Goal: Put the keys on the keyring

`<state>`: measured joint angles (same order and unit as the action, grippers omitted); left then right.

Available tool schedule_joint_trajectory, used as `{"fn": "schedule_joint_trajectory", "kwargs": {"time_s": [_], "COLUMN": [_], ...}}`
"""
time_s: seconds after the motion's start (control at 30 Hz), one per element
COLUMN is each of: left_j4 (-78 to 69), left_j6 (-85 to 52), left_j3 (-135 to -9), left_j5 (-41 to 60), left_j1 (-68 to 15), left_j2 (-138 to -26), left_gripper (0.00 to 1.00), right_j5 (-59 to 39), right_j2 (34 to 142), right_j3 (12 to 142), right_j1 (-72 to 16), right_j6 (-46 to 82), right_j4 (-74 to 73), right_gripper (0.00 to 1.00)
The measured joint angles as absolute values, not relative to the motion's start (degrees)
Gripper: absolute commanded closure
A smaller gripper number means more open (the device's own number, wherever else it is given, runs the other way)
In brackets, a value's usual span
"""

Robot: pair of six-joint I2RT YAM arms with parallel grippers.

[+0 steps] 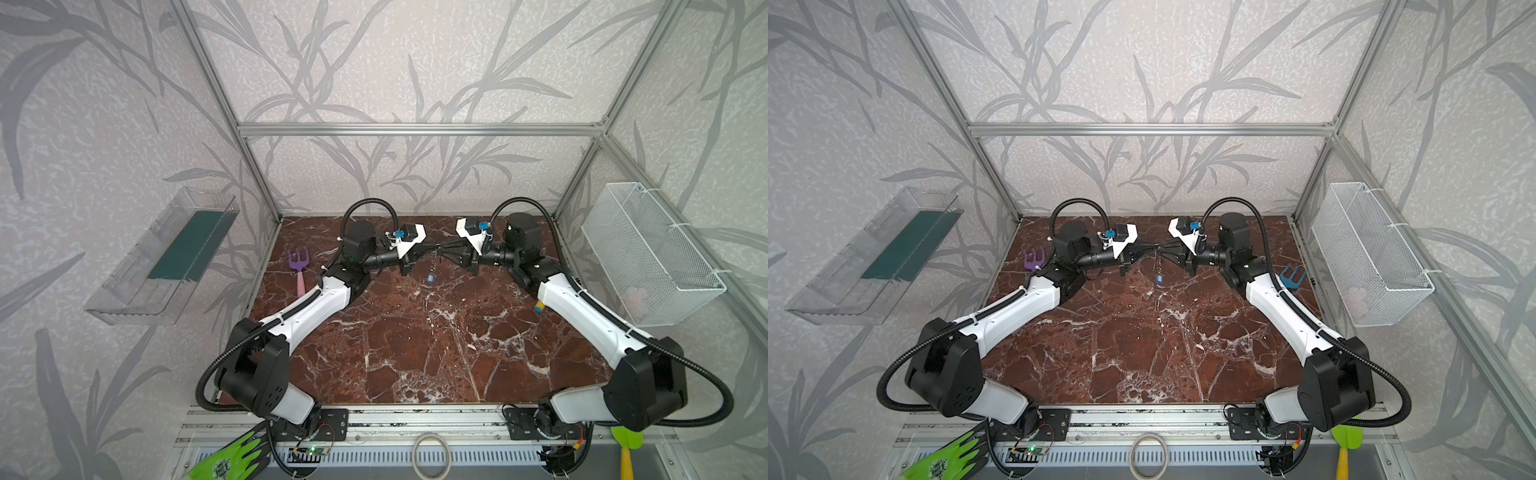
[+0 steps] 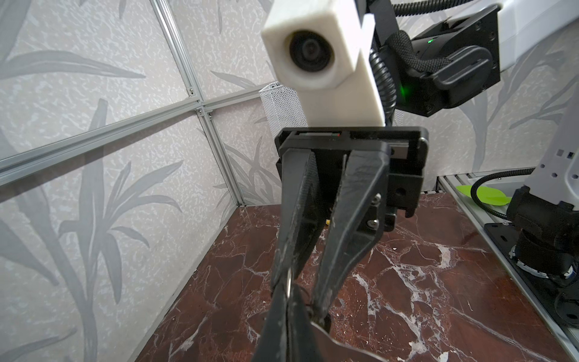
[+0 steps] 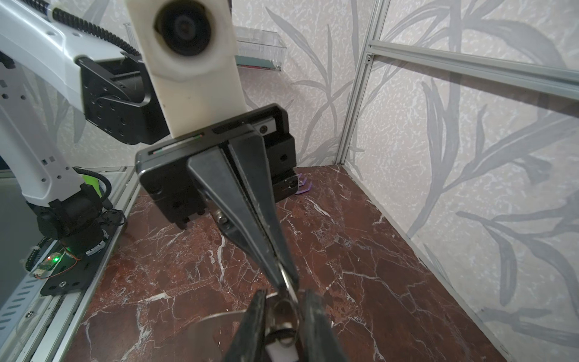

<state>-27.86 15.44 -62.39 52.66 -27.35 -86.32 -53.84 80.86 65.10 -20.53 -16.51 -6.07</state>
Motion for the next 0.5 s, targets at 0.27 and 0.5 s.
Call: {"fn": "schedule_joint_trajectory", "kwargs": {"time_s": [0.27,0.5], "left_j4": [-27.49,-17.10], "left_j6": [15.99,24.12], "left_j3": [-62.39,-65.73], "left_j5": [53.17,50.61], "left_j1": [-27.35,-28.05], "left_j2": [-85.86,-85.60], "left_gripper": [1.00,0.74], "right_j5": [-54.35,-53.91], "right_j2": [80.86,80.88], "right_j3": [65.10,66.13], "right_j1": [-20.51,-20.53], "right_j6": [-17.15,-18.92], "right_j4": [-5.76,-0.49], "right_gripper": [1.00,1.00]}}
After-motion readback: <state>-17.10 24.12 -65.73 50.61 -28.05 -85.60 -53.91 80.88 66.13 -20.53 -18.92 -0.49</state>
